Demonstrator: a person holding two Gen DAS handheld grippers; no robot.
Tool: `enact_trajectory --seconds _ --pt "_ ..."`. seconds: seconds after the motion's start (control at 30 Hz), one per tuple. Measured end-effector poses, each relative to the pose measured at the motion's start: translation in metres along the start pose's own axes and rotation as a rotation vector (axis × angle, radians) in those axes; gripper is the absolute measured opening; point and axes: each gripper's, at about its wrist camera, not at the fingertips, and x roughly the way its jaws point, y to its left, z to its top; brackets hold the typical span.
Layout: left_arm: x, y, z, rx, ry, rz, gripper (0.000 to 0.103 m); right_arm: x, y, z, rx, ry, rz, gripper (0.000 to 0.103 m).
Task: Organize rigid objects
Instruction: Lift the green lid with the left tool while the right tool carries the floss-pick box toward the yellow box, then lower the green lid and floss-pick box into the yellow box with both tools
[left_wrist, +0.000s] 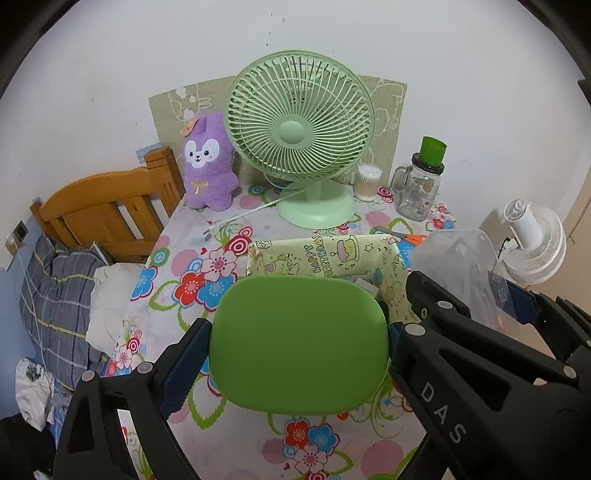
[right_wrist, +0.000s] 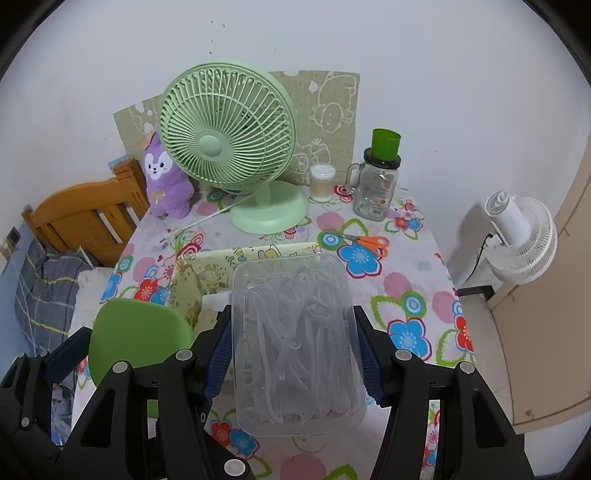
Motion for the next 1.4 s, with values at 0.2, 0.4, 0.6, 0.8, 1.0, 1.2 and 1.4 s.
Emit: enact_trajectory --seconds 0.2,0.4,0.6,0.8,1.0,1.2,1.4 --pt "0.016 0.000 0.009 -0.003 0.004 0.005 0.095 0.019 0.001 0.011 -0.017 -0.001 0.009 0.062" --pt "0.034 0.001 0.017 0.001 0.001 0.004 0.095 0.040 0.004 0.020 -0.033 0.003 0.018 0.062" --pt "0.056 0.003 0.023 0.001 0.014 -0.006 0.095 0.064 0.007 0.026 -0.050 0.023 0.033 0.062" --pt "0.080 0.002 0.025 0.008 0.034 -0.015 0.095 0.091 0.007 0.029 -0.052 0.049 0.048 0.062" --pt "0.101 0.000 0.026 0.008 0.054 -0.013 0.095 0.114 0.006 0.029 -0.052 0.070 0.067 0.063" --pt "0.118 0.000 0.025 0.015 0.081 0.000 0.095 0.135 0.006 0.027 -0.042 0.095 0.081 0.063" --pt "0.127 0.001 0.021 0.026 0.101 0.017 0.095 0.150 0.008 0.021 -0.027 0.120 0.117 0.064"
